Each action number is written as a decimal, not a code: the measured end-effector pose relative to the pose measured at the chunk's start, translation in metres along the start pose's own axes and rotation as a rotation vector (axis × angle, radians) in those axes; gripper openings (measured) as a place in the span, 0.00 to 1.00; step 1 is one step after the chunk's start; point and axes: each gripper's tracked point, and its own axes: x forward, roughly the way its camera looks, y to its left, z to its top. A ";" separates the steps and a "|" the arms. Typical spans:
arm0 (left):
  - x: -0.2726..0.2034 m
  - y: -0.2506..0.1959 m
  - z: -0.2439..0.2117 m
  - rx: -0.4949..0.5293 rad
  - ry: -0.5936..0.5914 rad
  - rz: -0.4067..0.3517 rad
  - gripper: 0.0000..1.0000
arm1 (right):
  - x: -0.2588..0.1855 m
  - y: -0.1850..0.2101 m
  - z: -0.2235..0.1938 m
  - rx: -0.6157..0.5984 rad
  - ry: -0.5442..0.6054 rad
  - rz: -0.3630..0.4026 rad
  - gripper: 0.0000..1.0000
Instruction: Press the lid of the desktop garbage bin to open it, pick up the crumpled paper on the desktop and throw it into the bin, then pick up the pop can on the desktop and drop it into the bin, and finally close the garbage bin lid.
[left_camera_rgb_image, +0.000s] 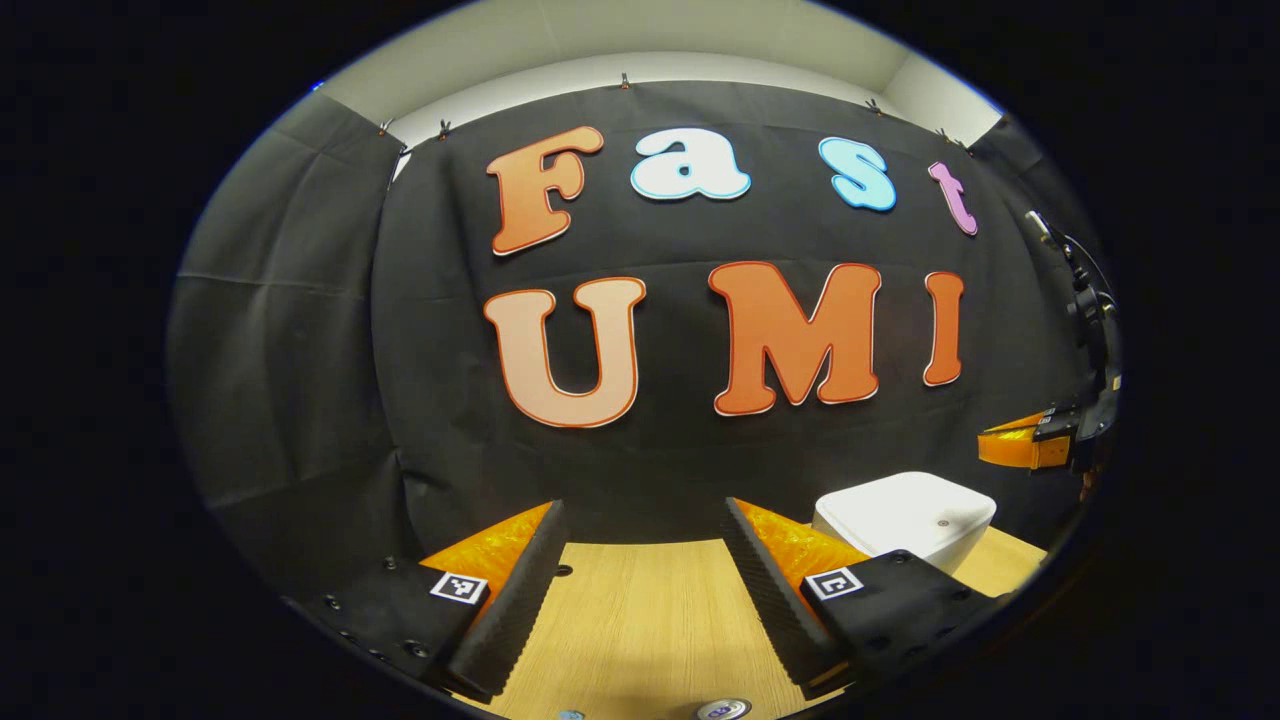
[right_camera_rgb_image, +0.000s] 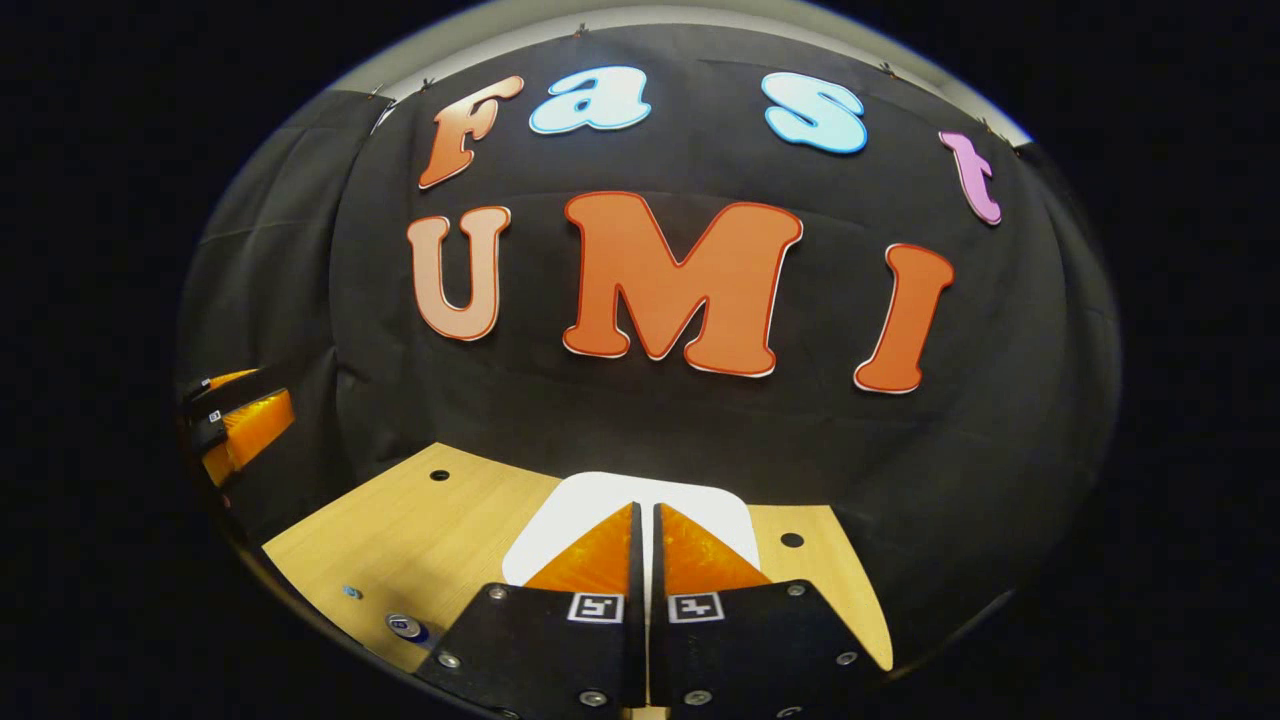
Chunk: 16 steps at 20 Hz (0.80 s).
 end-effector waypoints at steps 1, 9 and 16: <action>-0.001 0.002 0.000 0.000 0.003 0.008 0.99 | 0.002 0.000 -0.006 0.003 0.019 0.006 0.01; -0.010 0.006 -0.015 0.012 0.052 0.060 0.99 | 0.023 0.004 -0.056 -0.020 0.159 0.048 0.01; -0.013 0.006 -0.025 0.057 0.088 0.094 0.99 | 0.035 0.011 -0.080 -0.047 0.242 0.105 0.01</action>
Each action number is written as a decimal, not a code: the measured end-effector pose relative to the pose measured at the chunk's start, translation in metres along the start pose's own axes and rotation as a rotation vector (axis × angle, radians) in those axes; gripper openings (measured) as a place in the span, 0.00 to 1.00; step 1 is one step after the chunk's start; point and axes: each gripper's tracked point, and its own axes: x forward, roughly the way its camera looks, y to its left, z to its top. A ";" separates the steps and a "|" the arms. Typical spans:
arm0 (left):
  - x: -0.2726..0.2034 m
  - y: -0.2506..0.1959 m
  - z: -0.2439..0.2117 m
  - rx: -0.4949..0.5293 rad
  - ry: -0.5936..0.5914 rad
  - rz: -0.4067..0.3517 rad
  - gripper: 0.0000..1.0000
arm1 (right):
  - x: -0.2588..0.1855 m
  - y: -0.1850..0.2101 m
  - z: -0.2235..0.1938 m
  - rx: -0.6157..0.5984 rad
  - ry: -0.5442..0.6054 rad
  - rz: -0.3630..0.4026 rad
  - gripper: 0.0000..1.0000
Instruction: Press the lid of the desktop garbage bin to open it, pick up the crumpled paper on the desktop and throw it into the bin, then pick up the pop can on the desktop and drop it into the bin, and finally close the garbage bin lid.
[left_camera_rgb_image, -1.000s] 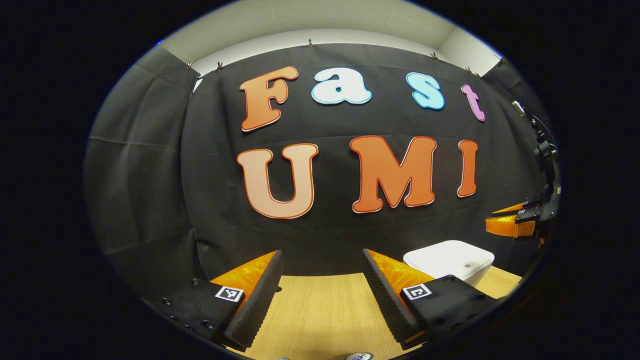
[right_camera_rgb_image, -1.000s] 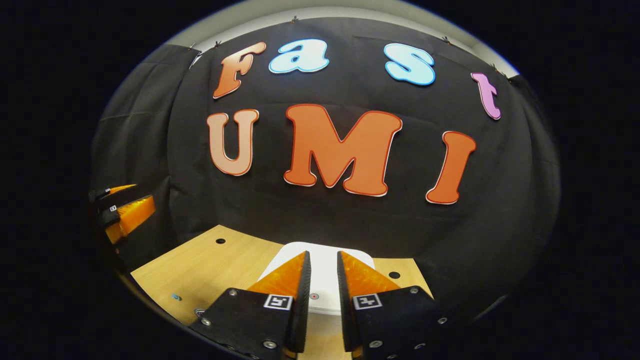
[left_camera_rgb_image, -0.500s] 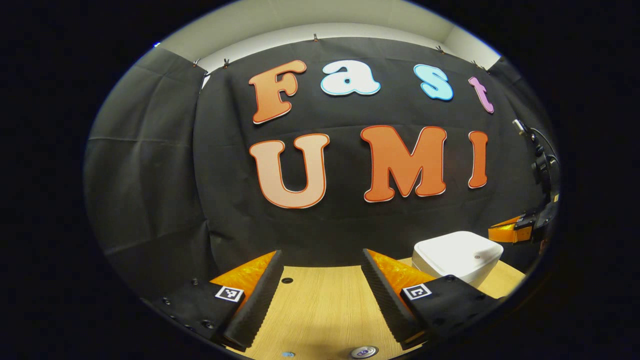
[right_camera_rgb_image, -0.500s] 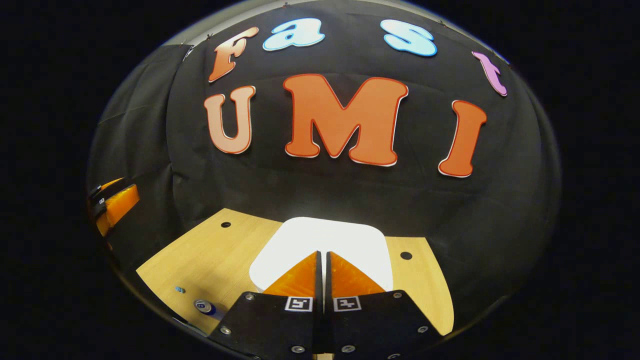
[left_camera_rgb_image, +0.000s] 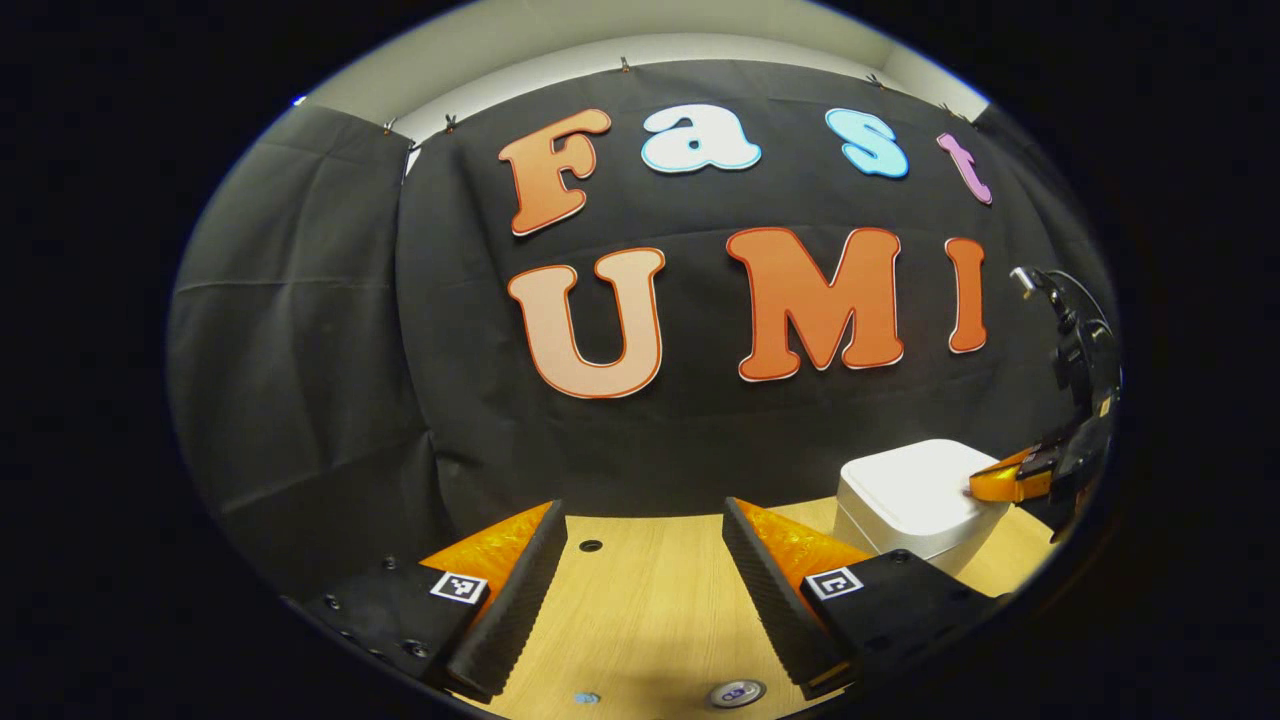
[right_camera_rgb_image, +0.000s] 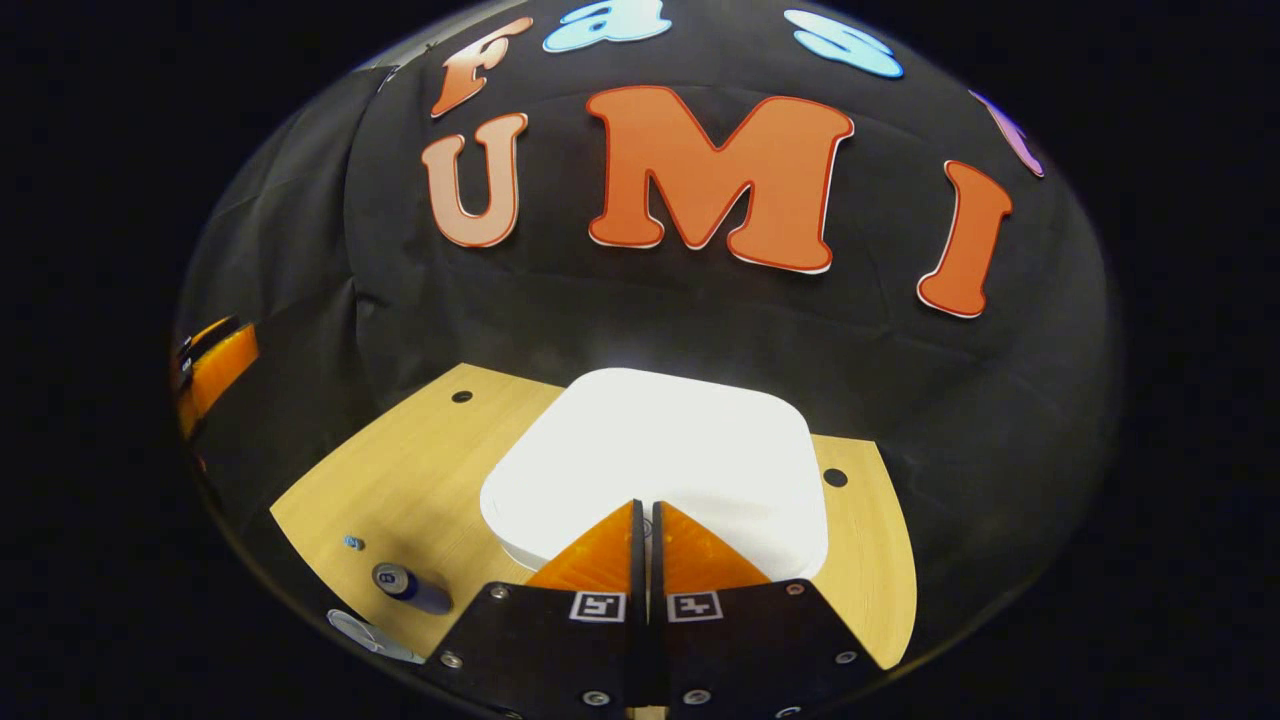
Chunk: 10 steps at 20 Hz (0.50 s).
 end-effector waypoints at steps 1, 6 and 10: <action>0.001 0.000 -0.001 0.004 0.006 0.006 0.99 | 0.000 -0.001 0.001 0.003 0.007 0.018 0.01; 0.002 -0.007 -0.004 0.010 0.024 0.025 0.99 | 0.001 -0.001 0.003 0.027 -0.001 0.085 0.01; -0.001 -0.004 -0.009 0.014 0.048 0.062 1.00 | -0.007 -0.008 0.023 -0.040 -0.127 0.054 0.02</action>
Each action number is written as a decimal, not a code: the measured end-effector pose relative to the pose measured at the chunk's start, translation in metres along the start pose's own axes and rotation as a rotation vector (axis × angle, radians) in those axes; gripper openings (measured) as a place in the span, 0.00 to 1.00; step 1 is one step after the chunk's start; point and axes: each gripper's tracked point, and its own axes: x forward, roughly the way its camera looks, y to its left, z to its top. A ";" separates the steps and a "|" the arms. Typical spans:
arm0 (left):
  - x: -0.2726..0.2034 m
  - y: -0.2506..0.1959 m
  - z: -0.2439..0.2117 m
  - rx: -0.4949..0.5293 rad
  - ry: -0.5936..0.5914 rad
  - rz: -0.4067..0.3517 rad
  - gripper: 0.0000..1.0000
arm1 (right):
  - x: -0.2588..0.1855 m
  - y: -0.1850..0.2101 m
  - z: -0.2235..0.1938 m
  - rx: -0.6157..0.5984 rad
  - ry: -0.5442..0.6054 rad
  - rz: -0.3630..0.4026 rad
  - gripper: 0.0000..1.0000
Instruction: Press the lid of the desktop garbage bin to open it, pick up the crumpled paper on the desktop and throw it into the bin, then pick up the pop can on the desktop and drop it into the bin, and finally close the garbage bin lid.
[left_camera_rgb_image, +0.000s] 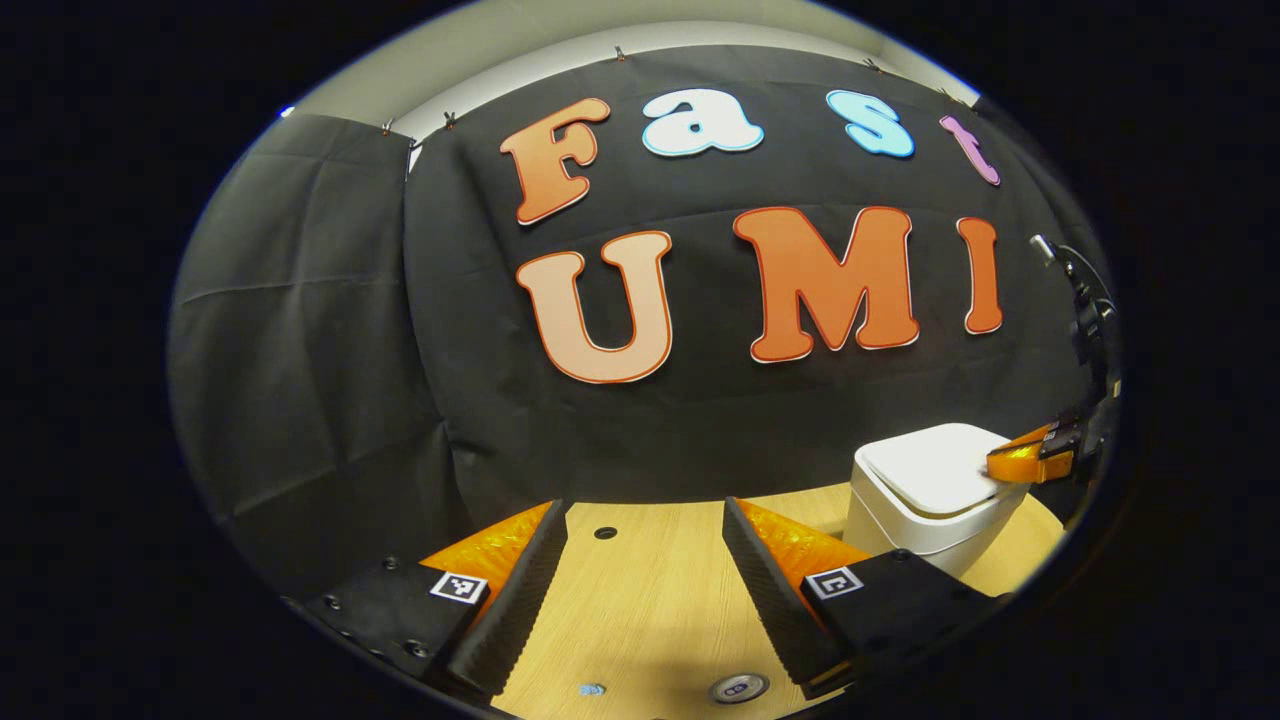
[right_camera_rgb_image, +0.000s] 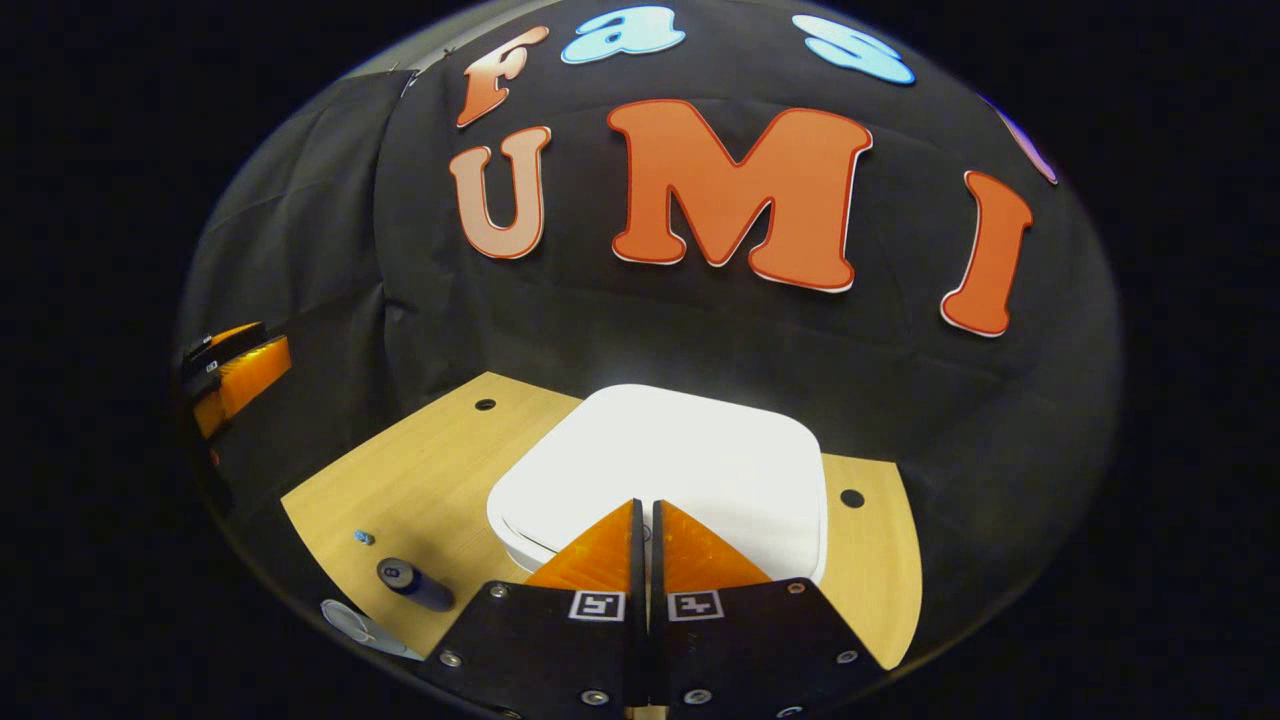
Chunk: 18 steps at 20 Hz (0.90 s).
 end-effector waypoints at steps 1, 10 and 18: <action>-0.002 0.002 -0.001 0.000 0.003 0.014 1.00 | -0.002 -0.003 0.012 -0.001 -0.057 0.001 0.01; -0.006 0.012 -0.015 0.021 0.007 0.100 0.95 | -0.029 -0.030 0.106 -0.030 -0.427 0.005 0.29; 0.019 0.029 -0.054 -0.009 0.096 0.001 0.99 | -0.051 0.006 0.125 -0.044 -0.510 -0.001 0.65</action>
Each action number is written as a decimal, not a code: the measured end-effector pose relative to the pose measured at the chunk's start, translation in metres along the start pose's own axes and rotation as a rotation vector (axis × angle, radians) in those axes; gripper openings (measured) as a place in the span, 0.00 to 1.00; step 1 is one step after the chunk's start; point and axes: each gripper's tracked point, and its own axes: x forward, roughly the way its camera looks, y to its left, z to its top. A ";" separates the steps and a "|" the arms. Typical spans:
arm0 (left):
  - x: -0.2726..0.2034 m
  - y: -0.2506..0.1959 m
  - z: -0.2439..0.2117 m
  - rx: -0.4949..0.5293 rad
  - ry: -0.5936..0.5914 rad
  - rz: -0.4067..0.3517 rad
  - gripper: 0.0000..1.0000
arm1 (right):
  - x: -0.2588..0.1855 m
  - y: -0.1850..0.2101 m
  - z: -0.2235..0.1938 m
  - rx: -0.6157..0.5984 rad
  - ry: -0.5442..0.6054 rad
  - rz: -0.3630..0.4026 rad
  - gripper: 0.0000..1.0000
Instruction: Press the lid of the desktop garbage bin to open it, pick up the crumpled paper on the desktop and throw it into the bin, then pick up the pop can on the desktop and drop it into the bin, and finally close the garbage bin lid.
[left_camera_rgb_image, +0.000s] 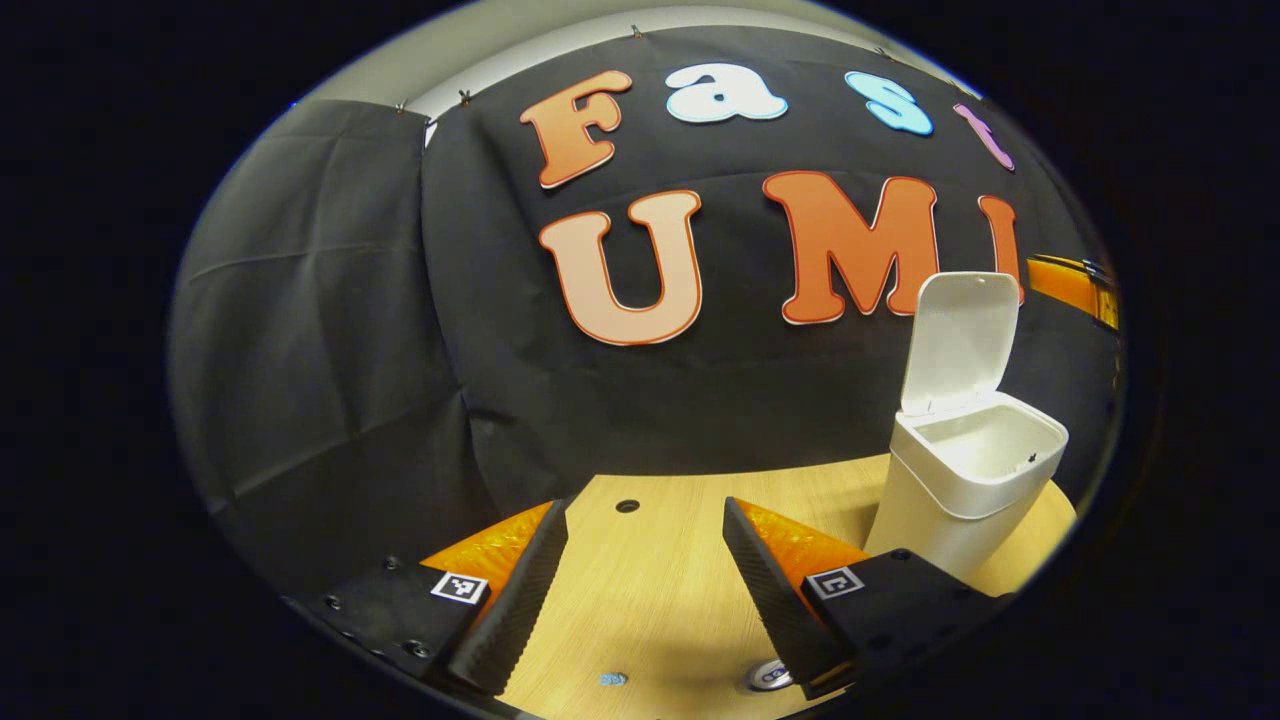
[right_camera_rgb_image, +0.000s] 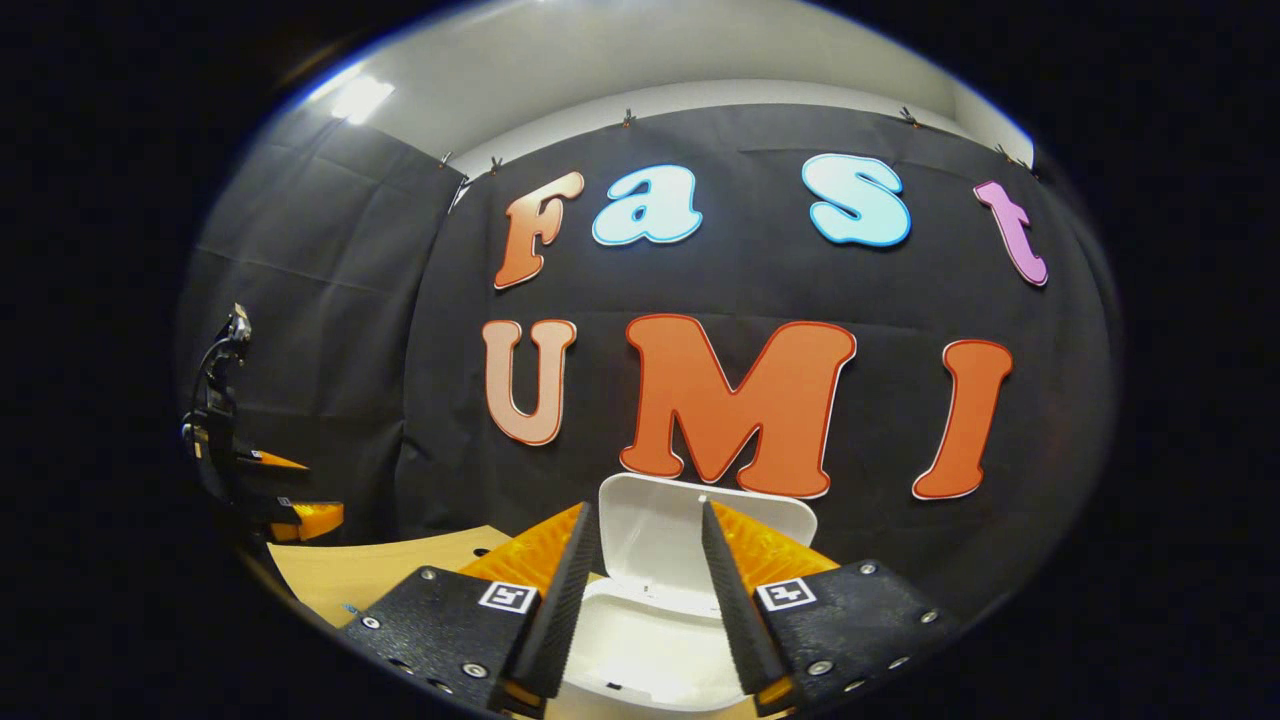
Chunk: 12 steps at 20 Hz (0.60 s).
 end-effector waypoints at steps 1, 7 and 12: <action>0.003 0.001 -0.008 -0.002 0.025 -0.026 1.00 | 0.000 0.012 -0.009 0.000 0.030 0.002 0.72; 0.017 0.015 -0.065 -0.019 0.194 -0.163 1.00 | -0.015 0.083 -0.049 0.035 0.160 0.050 0.92; 0.029 0.027 -0.126 -0.008 0.356 -0.219 1.00 | -0.027 0.131 -0.093 0.074 0.287 0.067 0.98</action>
